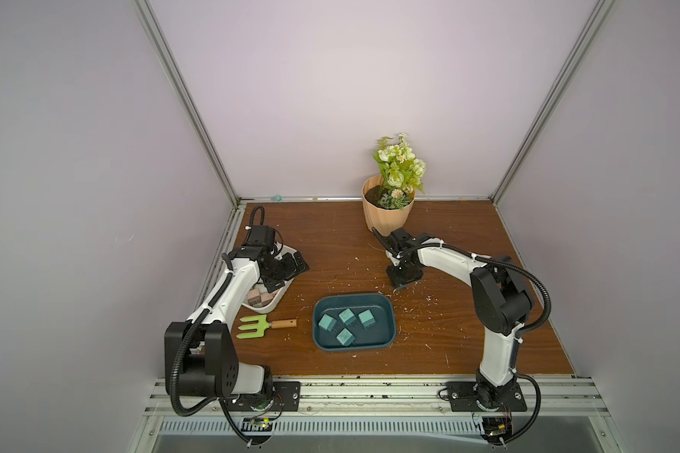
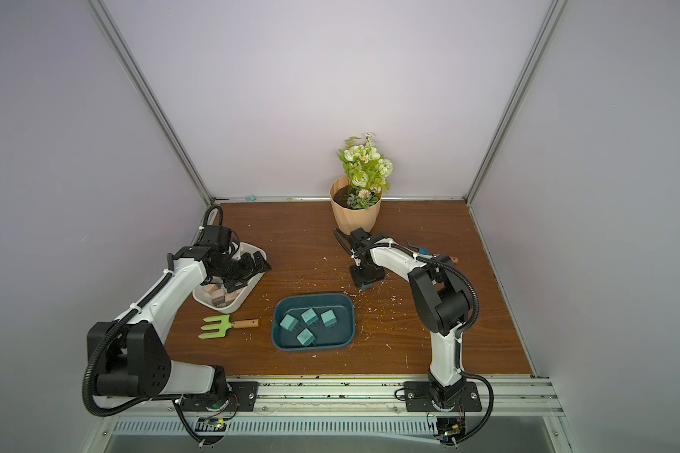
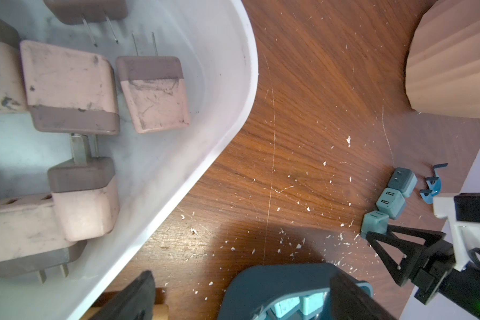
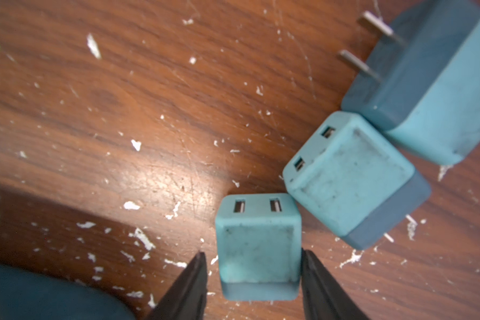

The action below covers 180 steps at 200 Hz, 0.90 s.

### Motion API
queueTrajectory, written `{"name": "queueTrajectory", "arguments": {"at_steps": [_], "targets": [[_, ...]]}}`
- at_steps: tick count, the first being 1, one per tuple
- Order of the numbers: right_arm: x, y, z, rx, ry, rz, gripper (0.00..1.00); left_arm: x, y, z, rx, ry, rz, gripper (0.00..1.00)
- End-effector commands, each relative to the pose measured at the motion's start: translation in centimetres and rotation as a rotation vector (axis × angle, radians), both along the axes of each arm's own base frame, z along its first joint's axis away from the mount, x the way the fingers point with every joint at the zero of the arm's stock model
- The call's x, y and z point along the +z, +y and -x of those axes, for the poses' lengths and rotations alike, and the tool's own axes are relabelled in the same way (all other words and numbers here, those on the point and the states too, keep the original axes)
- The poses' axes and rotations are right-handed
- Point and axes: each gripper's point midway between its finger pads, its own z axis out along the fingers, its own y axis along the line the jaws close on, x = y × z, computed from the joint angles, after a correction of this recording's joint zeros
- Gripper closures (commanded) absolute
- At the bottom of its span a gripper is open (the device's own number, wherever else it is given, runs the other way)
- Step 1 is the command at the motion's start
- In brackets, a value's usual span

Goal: Place the plugs by color into the storage box
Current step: Pick up the plug from the center of the board.

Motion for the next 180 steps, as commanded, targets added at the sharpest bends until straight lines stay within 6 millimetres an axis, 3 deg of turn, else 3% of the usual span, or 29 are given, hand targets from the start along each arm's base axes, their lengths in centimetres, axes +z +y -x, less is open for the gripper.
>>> {"name": "queueTrajectory", "arguments": {"at_steps": [1, 40, 75, 105, 151, 180], "targets": [[-0.4, -0.2, 0.3, 0.019, 0.005, 0.025, 0.49, 0.4, 0.3, 0.2, 0.023, 0.008, 0.01, 0.01], [1.3, -0.1, -0.1, 0.012, -0.02, 0.016, 0.6, 0.4, 0.3, 0.4, 0.024, 0.008, 0.01, 0.01], [6.1, 0.7, -0.7, -0.015, -0.078, -0.053, 0.62, 0.3, 0.3, 0.6, 0.025, 0.009, 0.008, 0.01], [9.4, 1.7, 0.3, -0.042, -0.093, -0.144, 0.64, 0.0, 0.3, 0.7, 0.024, 0.011, 0.009, 0.01], [12.4, 3.4, 4.4, -0.017, -0.072, -0.249, 0.65, -0.2, 0.3, 0.5, 0.022, 0.009, 0.009, 0.01], [12.9, 4.7, 8.0, 0.009, -0.042, -0.291, 0.66, -0.3, 0.2, 0.5, 0.02, 0.008, 0.011, 0.01]]}}
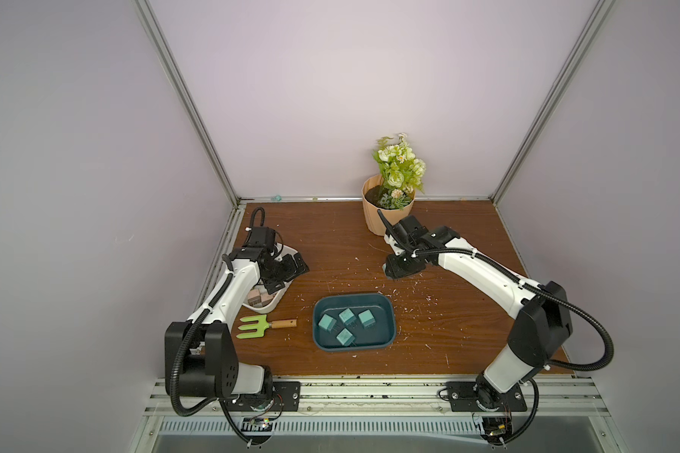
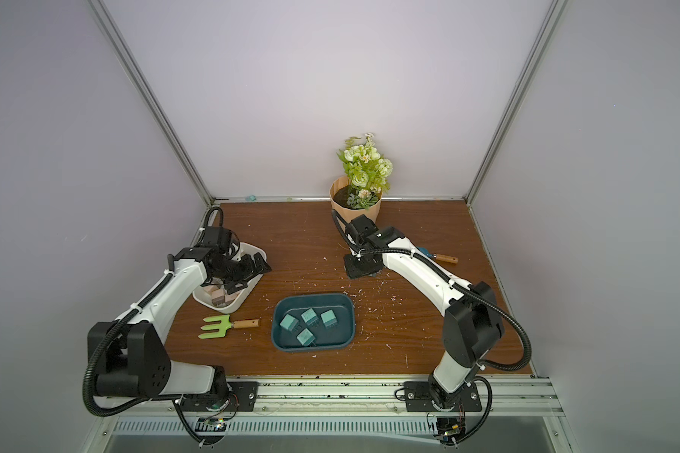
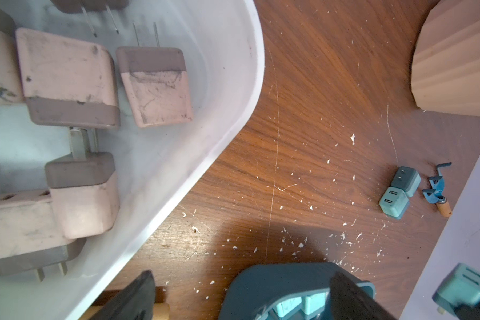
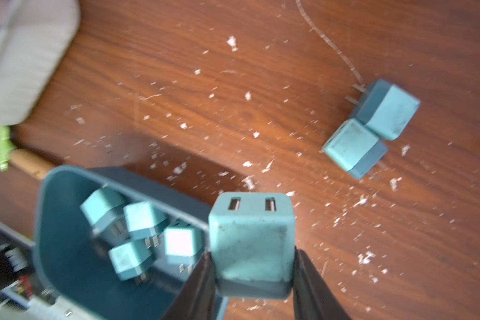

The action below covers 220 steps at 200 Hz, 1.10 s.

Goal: Place the plugs by color into the storage box
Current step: Pick up the plug from the center of the board, then place the plug in the storage box.

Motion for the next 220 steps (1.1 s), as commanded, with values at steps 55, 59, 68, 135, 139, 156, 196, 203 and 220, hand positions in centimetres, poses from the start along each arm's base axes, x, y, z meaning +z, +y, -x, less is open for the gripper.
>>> {"name": "queueTrajectory", "arguments": {"at_steps": [55, 59, 68, 135, 139, 156, 196, 203, 220], "targets": [[-2.2, 4.0, 9.9, 0.106, 0.135, -0.025, 0.68, -0.2, 0.2, 0.1, 0.017, 0.001, 0.015, 0.01], [-2.5, 4.1, 10.1, 0.113, 0.138, -0.019, 0.68, -0.2, 0.2, 0.1, 0.018, 0.001, 0.015, 0.01], [-3.2, 4.5, 10.7, 0.127, 0.143, -0.005, 0.68, -0.2, 0.1, 0.1, 0.015, 0.002, 0.017, 0.01], [-6.7, 6.0, 12.5, 0.214, 0.164, 0.073, 0.7, -0.2, 0.0, 0.3, 0.009, 0.0, 0.019, 0.01], [-7.0, 6.0, 12.6, 0.221, 0.165, 0.082, 0.7, -0.3, 0.0, 0.4, 0.009, 0.002, 0.019, 0.01], [-8.1, 6.1, 13.0, 0.249, 0.168, 0.117, 0.7, -0.4, 0.0, 0.7, 0.007, 0.003, 0.019, 0.01], [-10.4, 6.1, 13.4, 0.283, 0.183, 0.172, 0.7, -0.6, 0.0, 1.4, 0.007, 0.007, 0.019, 0.01], [-10.8, 6.2, 13.4, 0.286, 0.185, 0.179, 0.7, -0.7, 0.0, 1.5, 0.006, 0.008, 0.019, 0.01], [-11.5, 6.3, 13.5, 0.3, 0.193, 0.203, 0.71, -0.8, 0.0, 1.7, 0.005, 0.01, 0.02, 0.01]]}}
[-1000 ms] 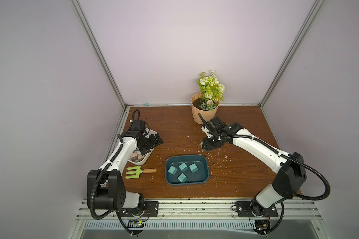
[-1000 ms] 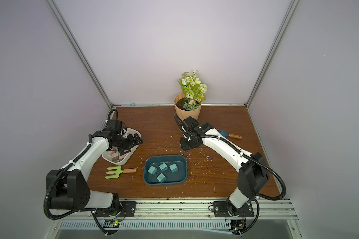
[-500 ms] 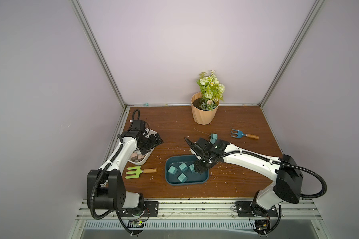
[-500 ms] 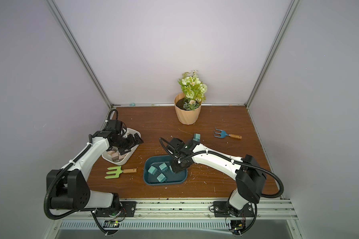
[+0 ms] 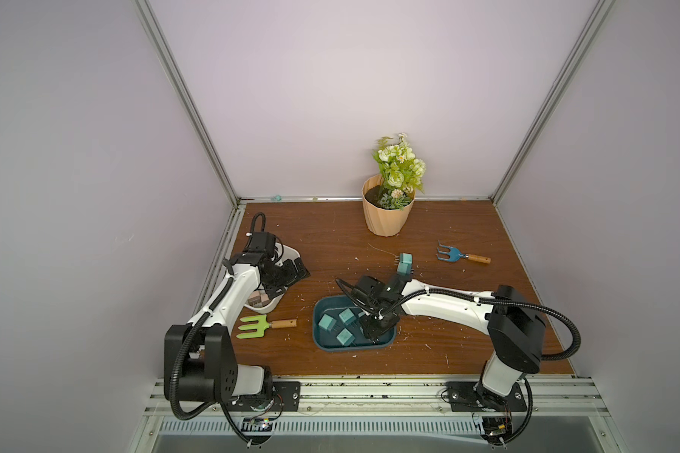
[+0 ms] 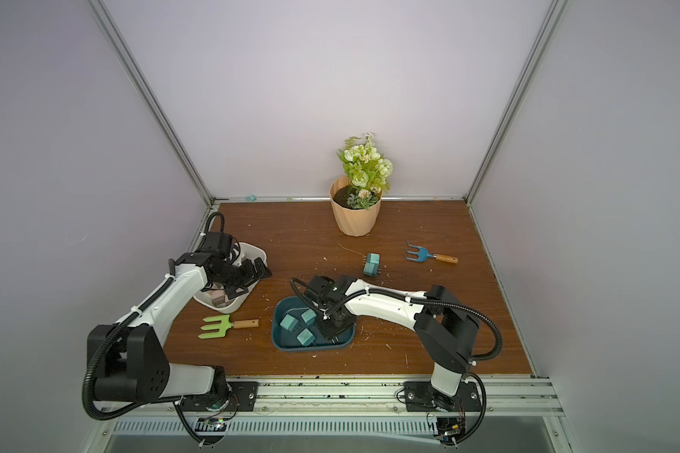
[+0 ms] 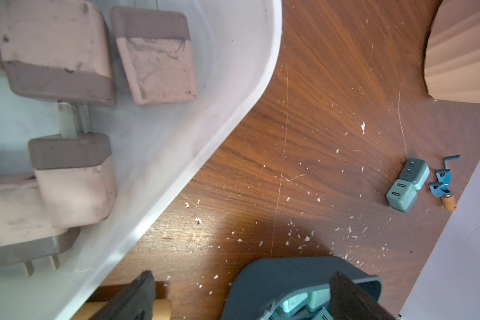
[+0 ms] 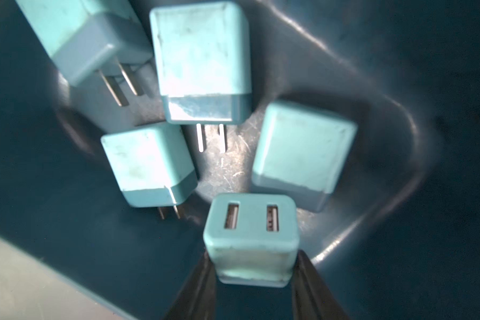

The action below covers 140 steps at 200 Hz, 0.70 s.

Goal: Place the plugs by color into the storage box
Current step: Place the plug in the storage box.

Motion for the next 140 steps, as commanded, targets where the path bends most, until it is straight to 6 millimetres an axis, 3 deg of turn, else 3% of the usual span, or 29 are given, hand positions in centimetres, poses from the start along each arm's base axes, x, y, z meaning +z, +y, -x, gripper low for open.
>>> {"name": "queueTrajectory", "arguments": {"at_steps": [1, 55, 98, 119, 140], "targets": [[-1.1, 0.1, -0.4, 0.032, -0.023, 0.035, 0.71, 0.4, 0.2, 0.4, 0.011, -0.007, 0.007, 0.01], [-2.6, 0.4, -0.1, 0.073, -0.006, 0.082, 0.7, 0.4, 0.2, 0.3, 0.004, -0.01, 0.005, 0.01], [-2.4, 0.5, -0.1, 0.082, 0.0, 0.093, 0.65, 0.5, 0.2, -0.2, 0.001, -0.012, 0.004, 0.01], [-1.1, 1.0, -0.4, 0.086, -0.014, 0.078, 0.57, 0.5, 0.2, -0.4, 0.0, -0.012, 0.004, 0.01], [2.4, 1.7, -1.7, 0.073, -0.082, 0.05, 0.48, 0.7, 0.2, -0.6, -0.001, -0.018, 0.002, 0.01]]}}
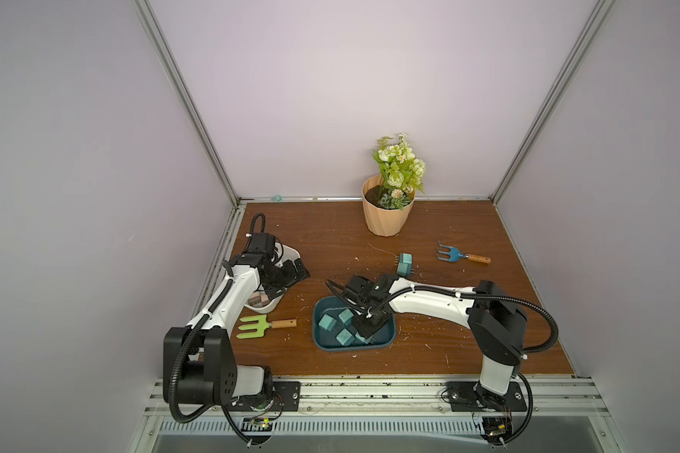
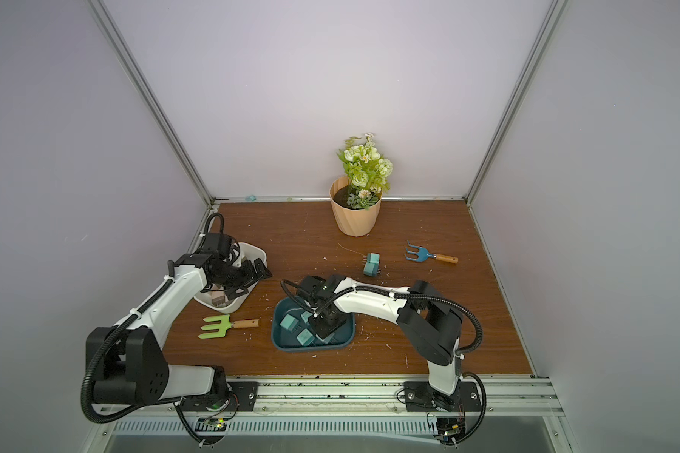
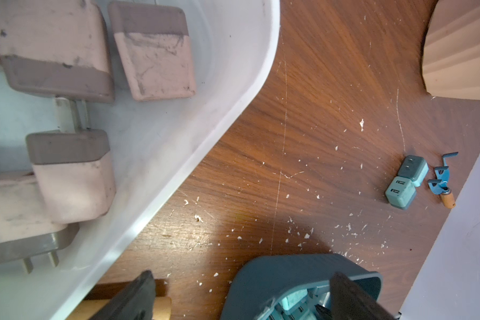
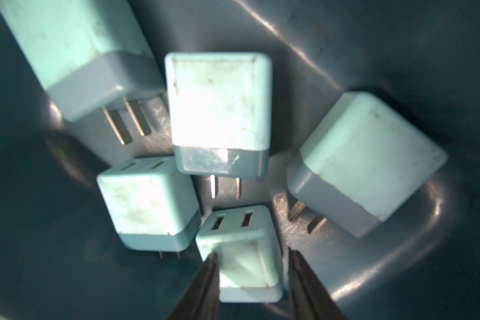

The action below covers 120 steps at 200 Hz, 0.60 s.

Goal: Place the plugs by color into the storage box
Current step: Place the plug in the storage box.

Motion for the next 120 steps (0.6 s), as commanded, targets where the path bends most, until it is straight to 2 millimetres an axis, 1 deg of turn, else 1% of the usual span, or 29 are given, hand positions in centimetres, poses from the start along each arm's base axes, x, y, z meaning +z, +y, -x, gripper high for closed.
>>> {"name": "queueTrajectory", "arguments": {"at_steps": [1, 14, 29, 39, 53, 83, 96, 120], "targets": [[3.3, -0.1, -1.1, 0.004, -0.065, 0.015, 0.47, 0.7, 0.3, -0.8, 0.005, -0.014, -0.001, 0.01], [5.8, -0.1, -2.5, -0.008, -0.118, 0.011, 0.42, 0.7, 0.3, -0.8, 0.01, -0.015, -0.002, 0.01], [8.2, -0.7, -4.8, -0.035, -0.172, 0.008, 0.34, 0.6, 0.3, -0.8, 0.012, -0.009, -0.002, 0.01], [9.4, -1.5, -6.6, -0.066, -0.2, 0.003, 0.29, 0.6, 0.3, -0.9, 0.012, -0.009, -0.002, 0.01], [10.4, -3.0, -9.3, -0.111, -0.229, 0.001, 0.24, 0.6, 0.3, -1.0, 0.012, -0.011, -0.003, 0.01], [10.3, -7.4, -15.0, -0.205, -0.285, 0.056, 0.18, 0.9, 0.3, -1.1, 0.016, -0.016, 0.0, 0.01], [9.6, -9.1, -16.8, -0.209, -0.308, 0.101, 0.16, 1.1, 0.4, -1.1, 0.022, -0.019, 0.001, 0.01], [7.3, -11.8, -19.1, -0.218, -0.306, 0.176, 0.14, 1.3, 0.4, -1.0, 0.025, -0.018, -0.002, 0.01]]}}
